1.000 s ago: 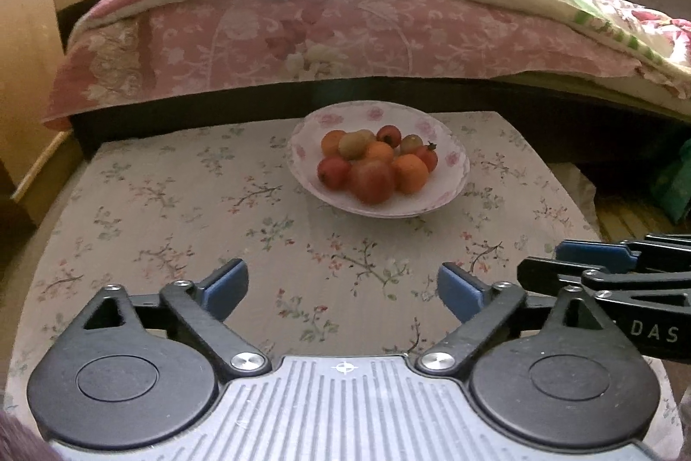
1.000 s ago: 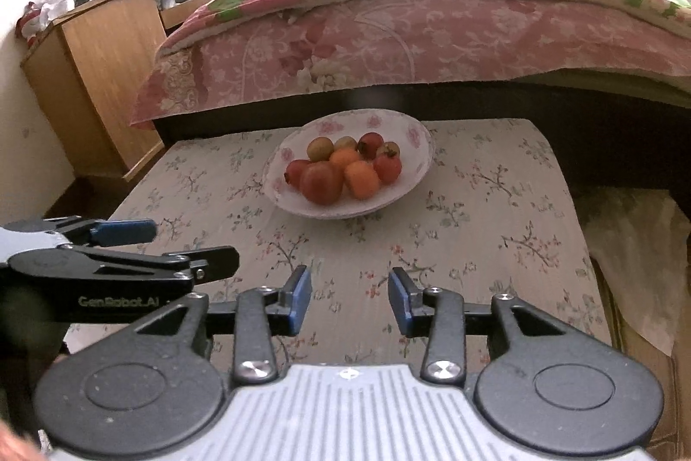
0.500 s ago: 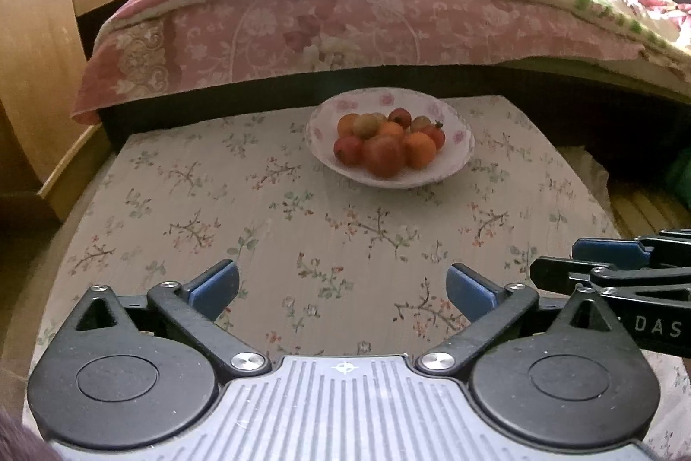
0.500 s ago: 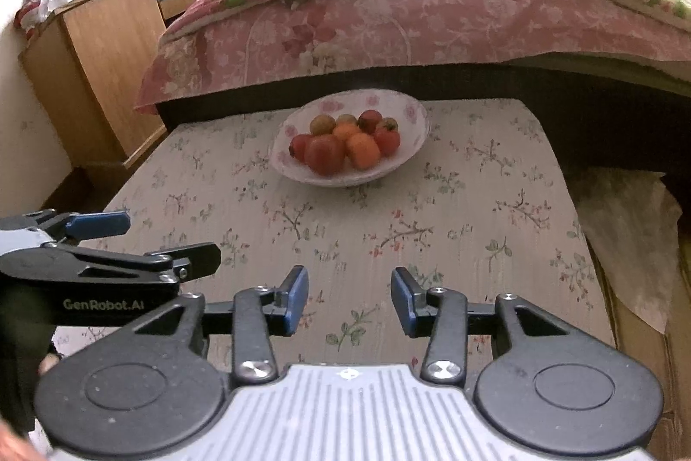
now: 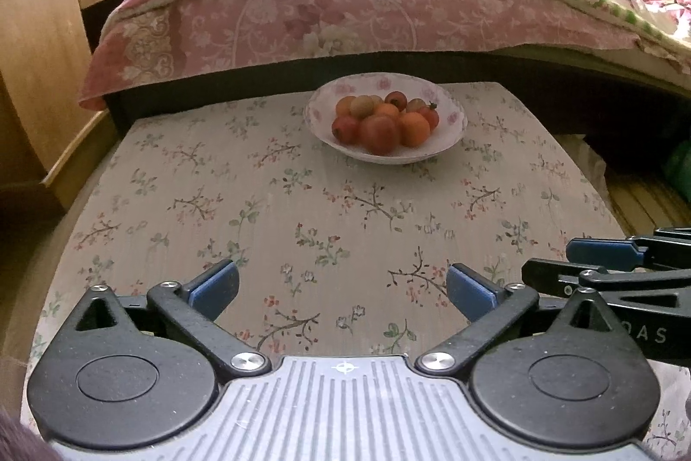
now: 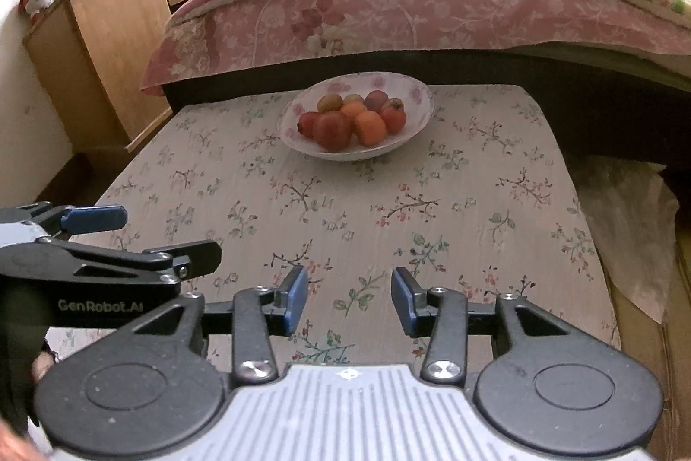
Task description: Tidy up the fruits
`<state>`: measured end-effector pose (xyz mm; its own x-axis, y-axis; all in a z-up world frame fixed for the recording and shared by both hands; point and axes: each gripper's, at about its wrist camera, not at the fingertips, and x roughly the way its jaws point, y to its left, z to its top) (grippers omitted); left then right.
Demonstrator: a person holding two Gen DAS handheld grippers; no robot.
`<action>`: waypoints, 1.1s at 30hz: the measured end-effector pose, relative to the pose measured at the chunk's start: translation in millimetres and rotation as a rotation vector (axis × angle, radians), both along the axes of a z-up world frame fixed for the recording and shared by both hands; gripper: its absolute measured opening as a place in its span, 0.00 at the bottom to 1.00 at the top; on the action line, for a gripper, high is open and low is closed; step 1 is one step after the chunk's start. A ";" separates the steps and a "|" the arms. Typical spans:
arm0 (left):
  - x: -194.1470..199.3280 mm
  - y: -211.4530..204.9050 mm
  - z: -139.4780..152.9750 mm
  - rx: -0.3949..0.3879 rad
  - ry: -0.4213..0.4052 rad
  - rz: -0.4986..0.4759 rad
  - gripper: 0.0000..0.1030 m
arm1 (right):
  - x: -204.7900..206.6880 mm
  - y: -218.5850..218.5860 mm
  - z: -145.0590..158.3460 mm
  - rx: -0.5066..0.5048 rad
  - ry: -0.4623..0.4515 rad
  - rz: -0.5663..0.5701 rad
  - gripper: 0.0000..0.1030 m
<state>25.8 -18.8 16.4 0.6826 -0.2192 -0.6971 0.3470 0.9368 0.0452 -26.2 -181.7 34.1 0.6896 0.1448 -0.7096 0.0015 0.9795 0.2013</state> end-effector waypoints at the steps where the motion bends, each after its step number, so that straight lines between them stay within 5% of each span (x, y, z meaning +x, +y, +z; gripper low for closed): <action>1: -0.5 0.2 -0.2 0.001 0.000 0.001 1.00 | -0.4 0.3 0.0 0.000 0.001 0.001 0.42; 18: -8.3 4.2 -5.2 -0.017 0.026 0.017 1.00 | -5.9 2.5 -3.5 -0.003 0.015 0.003 0.42; 33: -16.7 1.3 -7.9 0.050 0.021 0.044 1.00 | -13.8 6.2 -6.0 -0.002 0.028 0.007 0.42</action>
